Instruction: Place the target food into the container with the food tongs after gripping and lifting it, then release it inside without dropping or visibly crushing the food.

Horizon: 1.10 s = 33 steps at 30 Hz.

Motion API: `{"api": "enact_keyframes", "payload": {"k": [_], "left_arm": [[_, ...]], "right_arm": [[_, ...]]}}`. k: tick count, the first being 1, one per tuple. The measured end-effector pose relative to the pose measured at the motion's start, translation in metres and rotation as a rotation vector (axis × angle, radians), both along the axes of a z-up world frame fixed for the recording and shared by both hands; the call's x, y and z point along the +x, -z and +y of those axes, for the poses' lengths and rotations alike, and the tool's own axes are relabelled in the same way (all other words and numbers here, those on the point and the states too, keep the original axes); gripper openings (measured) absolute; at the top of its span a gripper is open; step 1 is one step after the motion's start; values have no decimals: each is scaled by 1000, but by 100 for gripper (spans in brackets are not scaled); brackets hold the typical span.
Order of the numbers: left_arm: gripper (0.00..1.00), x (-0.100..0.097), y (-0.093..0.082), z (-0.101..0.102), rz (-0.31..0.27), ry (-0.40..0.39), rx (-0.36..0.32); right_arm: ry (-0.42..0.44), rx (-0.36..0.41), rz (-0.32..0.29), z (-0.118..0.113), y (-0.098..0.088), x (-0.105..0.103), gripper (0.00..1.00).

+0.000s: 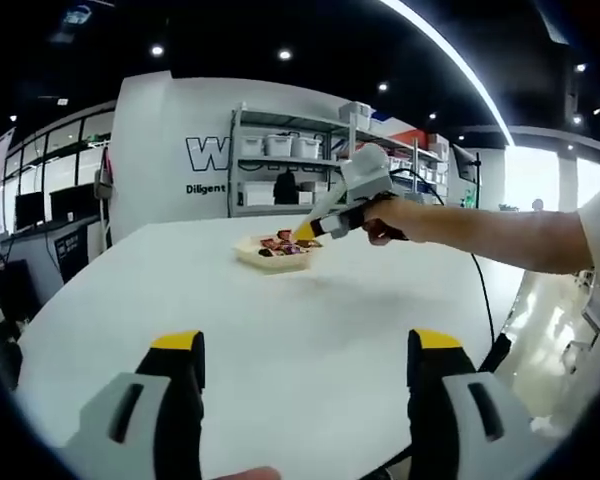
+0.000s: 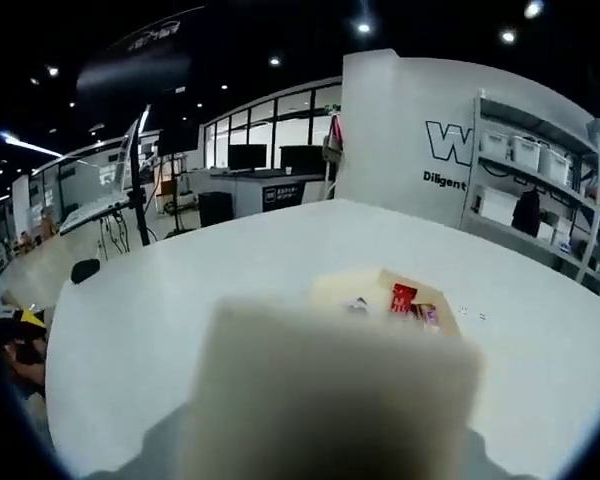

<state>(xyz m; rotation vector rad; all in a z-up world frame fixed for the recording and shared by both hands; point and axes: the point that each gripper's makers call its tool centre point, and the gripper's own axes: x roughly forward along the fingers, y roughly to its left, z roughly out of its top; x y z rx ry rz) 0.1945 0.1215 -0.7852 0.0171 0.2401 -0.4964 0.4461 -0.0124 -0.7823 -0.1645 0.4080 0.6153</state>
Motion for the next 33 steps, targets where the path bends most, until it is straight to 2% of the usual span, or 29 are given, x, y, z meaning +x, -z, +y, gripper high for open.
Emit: {"api": "enact_keyframes", "payload": {"k": [2,7,8,14,17,23,33], "left_arm": [[82,1,-1,-4,-1,9,-4],[82,1,0,-7,-1,27,1],[82,2,2,-6,2,26,3],[82,6,4,6,7,5,2],[82,8,8,11,14,-2,21],[82,11,11,17,25,-15,13],[81,14,20,18,46,-22,36]], "right_arm": [[21,-14,-7,-6,-1,5,15],[61,9,1,-18,-3,18,15],[93,4,0,-23,-3,23,15],[121,5,6,-30,2,38,15],[123,11,10,-29,4,41,15],[122,7,22,-23,12,51,16],[109,-16,28,-6,25,50,16]]}}
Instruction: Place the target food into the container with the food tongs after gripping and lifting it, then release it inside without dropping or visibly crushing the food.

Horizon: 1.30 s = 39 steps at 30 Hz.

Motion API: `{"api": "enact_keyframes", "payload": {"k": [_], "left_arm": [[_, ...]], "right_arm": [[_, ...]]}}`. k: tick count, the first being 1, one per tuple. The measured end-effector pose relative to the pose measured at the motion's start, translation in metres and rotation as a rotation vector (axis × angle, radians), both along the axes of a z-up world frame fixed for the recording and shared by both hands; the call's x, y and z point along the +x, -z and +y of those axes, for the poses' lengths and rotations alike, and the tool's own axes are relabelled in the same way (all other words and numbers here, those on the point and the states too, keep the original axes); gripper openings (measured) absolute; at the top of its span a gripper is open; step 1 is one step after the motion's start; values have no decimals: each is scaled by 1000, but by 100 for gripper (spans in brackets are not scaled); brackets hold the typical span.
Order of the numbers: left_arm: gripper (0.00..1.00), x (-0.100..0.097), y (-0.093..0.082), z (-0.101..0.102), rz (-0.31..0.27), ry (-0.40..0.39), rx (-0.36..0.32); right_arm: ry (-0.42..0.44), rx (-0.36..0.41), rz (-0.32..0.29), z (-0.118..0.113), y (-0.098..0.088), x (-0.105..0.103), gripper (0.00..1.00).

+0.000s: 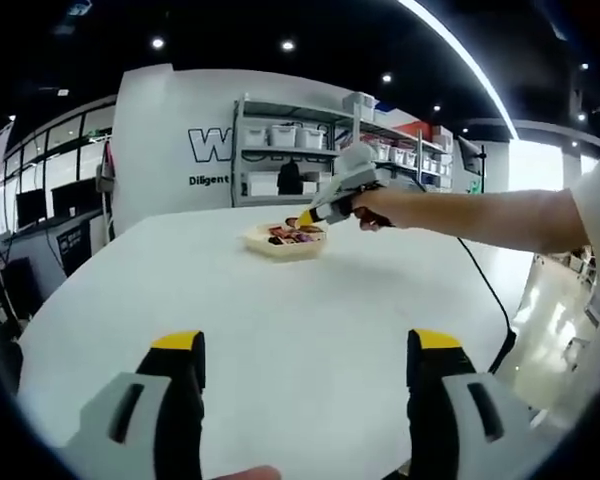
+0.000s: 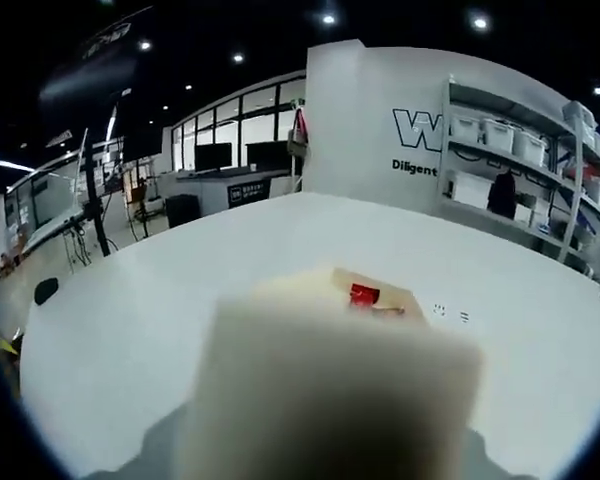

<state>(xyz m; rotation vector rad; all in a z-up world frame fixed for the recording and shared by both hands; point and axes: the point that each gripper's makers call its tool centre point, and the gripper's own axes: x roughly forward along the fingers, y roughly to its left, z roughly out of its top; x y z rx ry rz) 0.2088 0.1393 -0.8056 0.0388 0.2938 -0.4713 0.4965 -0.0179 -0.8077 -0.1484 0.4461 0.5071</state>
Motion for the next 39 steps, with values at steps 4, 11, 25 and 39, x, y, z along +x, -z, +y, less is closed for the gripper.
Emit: {"api": "enact_keyframes", "payload": {"k": [4,11,25,39], "left_arm": [[81,1,0,0,5,0,-10],[81,4,-1,5,2,-10,4],[80,11,6,14,17,-28,7],[81,15,5,22,16,-45,5]], "right_arm": [[-10,1,14,7,7,0,16],[-21,-65,14,12,24,1,16],[-16,-84,31,11,35,16,17],[-13,-73,17,3,30,54,21]]}}
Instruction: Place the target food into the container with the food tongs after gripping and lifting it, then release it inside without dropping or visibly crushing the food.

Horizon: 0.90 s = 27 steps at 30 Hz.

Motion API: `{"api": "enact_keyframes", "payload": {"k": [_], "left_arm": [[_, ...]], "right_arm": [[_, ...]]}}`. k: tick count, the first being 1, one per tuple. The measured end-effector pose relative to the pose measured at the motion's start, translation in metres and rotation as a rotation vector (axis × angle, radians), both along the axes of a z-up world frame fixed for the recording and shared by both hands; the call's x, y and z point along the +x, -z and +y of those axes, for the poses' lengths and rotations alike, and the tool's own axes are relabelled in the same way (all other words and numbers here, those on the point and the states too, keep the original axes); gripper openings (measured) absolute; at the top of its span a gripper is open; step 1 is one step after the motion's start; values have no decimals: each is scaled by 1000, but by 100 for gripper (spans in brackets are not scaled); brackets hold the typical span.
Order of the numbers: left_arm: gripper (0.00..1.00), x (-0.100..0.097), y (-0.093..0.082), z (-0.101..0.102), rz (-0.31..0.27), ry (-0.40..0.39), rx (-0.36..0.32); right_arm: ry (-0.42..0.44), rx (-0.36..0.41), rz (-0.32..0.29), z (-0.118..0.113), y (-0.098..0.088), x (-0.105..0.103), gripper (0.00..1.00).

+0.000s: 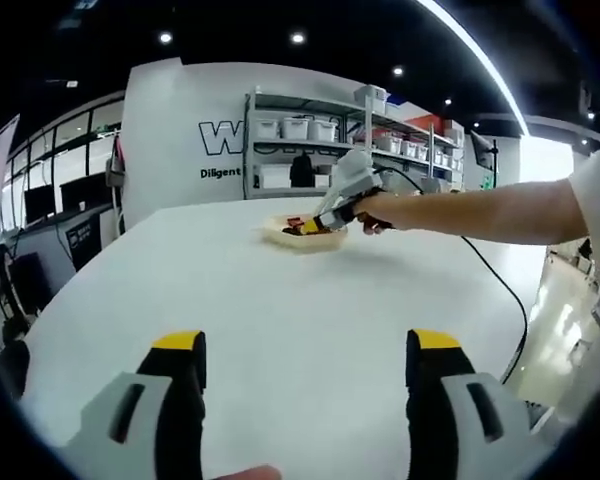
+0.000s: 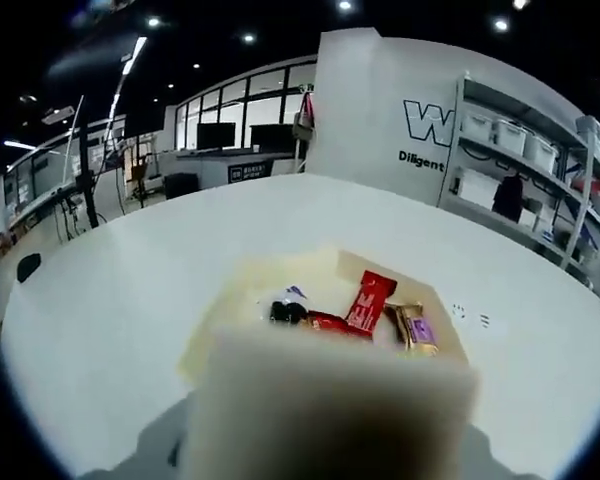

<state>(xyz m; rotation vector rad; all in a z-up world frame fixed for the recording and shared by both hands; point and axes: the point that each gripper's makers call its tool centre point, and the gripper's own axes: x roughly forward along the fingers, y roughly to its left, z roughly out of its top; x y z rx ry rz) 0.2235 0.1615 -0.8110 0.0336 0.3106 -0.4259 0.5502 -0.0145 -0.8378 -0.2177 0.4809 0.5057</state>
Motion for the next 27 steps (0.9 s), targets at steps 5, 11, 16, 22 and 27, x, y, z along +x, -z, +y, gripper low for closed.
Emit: {"api": "enact_keyframes", "payload": {"k": [5,11,16,22,27], "left_arm": [[81,0,1,-9,1,21,3],[81,-1,2,-13,0,30,-5],[81,-3,0,-15,-5,33,-18],[81,-6,-5,-21,-17,44,-23],[81,-8,-4,-26,-16,57,-23]], "right_arm": [[-1,22,-16,-3,-13,-6,21],[-8,12,-26,-9,-18,-19,22],[-8,14,-42,-13,-23,-21,21],[-16,10,-48,-15,-31,-32,22],[-28,31,-60,-16,-36,-44,22]]}}
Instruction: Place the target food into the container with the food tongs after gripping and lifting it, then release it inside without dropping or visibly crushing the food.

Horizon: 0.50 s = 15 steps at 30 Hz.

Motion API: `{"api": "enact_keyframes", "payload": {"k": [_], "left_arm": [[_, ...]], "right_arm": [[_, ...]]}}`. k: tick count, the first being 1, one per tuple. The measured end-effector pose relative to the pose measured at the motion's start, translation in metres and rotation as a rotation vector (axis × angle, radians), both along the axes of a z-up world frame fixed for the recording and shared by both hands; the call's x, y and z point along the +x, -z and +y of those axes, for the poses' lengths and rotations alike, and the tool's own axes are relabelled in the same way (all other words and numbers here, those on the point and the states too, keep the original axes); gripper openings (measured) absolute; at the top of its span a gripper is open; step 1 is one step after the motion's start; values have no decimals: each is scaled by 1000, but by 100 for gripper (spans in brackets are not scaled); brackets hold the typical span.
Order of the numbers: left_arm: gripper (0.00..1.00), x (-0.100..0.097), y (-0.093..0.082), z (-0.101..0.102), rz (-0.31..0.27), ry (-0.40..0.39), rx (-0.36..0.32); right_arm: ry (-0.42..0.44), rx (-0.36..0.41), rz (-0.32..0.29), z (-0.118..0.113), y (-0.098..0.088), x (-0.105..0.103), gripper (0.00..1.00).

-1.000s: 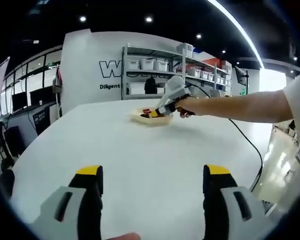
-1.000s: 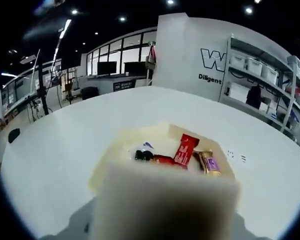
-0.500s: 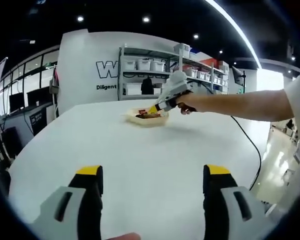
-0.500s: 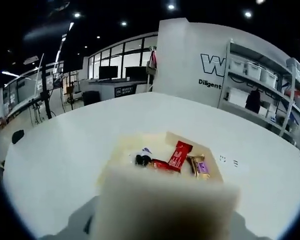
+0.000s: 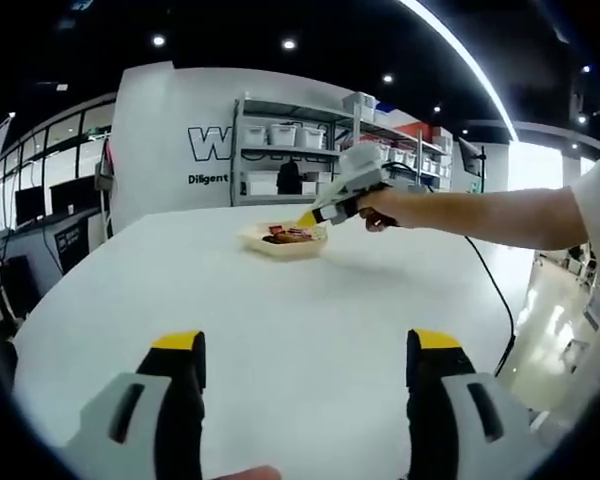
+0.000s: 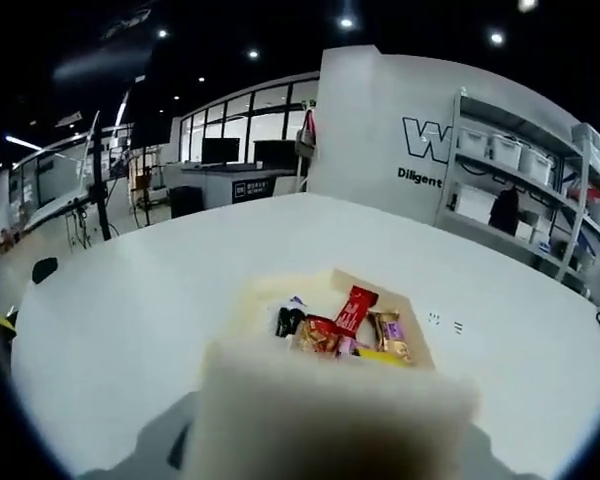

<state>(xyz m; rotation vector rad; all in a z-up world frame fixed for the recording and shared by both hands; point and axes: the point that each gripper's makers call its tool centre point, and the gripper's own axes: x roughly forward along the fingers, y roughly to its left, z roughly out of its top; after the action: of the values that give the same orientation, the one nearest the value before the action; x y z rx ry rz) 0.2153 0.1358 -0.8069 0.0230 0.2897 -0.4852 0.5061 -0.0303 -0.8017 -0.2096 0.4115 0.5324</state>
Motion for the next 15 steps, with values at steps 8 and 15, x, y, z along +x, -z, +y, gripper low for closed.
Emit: {"api": "enact_keyframes", "payload": {"k": [8,15], "left_arm": [[81,-3,-1,-7,-4,15,1],[81,-5,-1,-10,-3,20,-1]], "right_arm": [[-22,11,-10,2,-3,-17,22],[-51,3,-16,2,-2,-36,22]]}}
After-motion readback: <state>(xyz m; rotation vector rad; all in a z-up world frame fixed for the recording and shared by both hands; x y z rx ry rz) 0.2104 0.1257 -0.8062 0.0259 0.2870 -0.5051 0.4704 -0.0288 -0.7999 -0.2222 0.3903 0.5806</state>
